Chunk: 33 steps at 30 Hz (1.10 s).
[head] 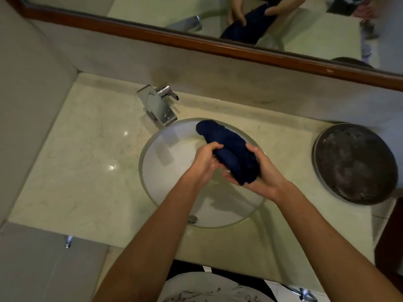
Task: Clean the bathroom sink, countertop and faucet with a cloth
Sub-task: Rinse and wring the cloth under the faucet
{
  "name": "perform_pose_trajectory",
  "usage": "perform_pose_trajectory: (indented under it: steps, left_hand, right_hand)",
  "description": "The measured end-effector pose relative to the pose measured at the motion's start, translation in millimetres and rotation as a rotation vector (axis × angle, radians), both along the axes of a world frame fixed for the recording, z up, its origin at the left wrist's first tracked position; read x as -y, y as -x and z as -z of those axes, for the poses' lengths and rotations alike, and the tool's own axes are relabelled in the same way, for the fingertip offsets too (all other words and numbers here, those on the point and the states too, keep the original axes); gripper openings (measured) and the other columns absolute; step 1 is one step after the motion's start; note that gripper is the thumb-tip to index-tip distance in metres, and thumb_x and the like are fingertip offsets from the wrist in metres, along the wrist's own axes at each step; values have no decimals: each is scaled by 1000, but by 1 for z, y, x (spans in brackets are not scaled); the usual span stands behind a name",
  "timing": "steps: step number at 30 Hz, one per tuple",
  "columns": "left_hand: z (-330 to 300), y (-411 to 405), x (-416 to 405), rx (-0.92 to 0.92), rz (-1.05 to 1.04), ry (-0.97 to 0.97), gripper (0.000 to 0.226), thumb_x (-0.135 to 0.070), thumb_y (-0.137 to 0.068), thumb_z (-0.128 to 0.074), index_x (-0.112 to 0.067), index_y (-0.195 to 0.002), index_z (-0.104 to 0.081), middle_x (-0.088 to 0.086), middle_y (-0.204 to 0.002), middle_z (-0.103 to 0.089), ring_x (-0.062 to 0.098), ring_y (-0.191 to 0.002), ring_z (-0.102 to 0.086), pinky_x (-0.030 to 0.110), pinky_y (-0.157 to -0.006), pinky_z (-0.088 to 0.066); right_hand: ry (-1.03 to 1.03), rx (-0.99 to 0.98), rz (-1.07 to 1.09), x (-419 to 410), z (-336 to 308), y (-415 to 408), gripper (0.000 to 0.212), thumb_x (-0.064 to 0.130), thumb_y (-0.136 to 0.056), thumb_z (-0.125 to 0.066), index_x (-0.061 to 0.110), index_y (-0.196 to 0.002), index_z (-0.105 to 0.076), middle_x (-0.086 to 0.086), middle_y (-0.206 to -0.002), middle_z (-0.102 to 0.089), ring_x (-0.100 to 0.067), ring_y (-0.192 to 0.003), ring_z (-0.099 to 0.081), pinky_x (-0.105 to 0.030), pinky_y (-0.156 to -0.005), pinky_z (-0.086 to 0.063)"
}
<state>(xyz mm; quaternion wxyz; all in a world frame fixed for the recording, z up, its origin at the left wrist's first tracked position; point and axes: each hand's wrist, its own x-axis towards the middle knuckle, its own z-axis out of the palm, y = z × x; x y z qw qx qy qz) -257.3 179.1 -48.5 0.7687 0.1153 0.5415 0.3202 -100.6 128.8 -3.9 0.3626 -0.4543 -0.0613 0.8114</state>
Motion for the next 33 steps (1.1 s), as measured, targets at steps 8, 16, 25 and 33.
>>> perform_pose_trajectory:
  steps: [8,16,25,33]
  left_hand:
    - [-18,-17,34,44,-126,-40,35,-7,-102,-45,2,-134,-52,23,-122,-70,26,-107,-70,33,-84,-58]
    - [-26,-22,56,-326,11,-59,28,-13,-92,-70,1,-117,-68,14,-98,-79,21,-89,-77,32,-79,-61]
    - [-50,19,48,-850,531,-738,87,-40,-71,-92,-33,-145,-47,-14,-148,-47,3,-134,-42,20,-109,-36]
    - [-45,40,22,-440,790,-505,32,-16,-82,-86,-24,-110,-71,-12,-98,-78,8,-92,-75,22,-76,-57]
  right_hand:
    - [-461,876,-112,15,-1,-14,36,32,-80,-83,29,-114,-71,8,-104,-76,-13,-98,-72,-45,-93,-58]
    - [-486,1074,-65,14,8,-21,37,35,-78,-80,31,-112,-66,11,-107,-71,-8,-100,-68,-25,-80,-54]
    - [-849,852,-540,-16,-25,-71,17,14,-92,-72,22,-107,-74,5,-99,-76,-12,-94,-72,-34,-81,-58]
    - [-736,762,-465,-57,-20,-55,12,16,-93,-73,14,-104,-69,-1,-104,-73,-16,-97,-70,-27,-81,-54]
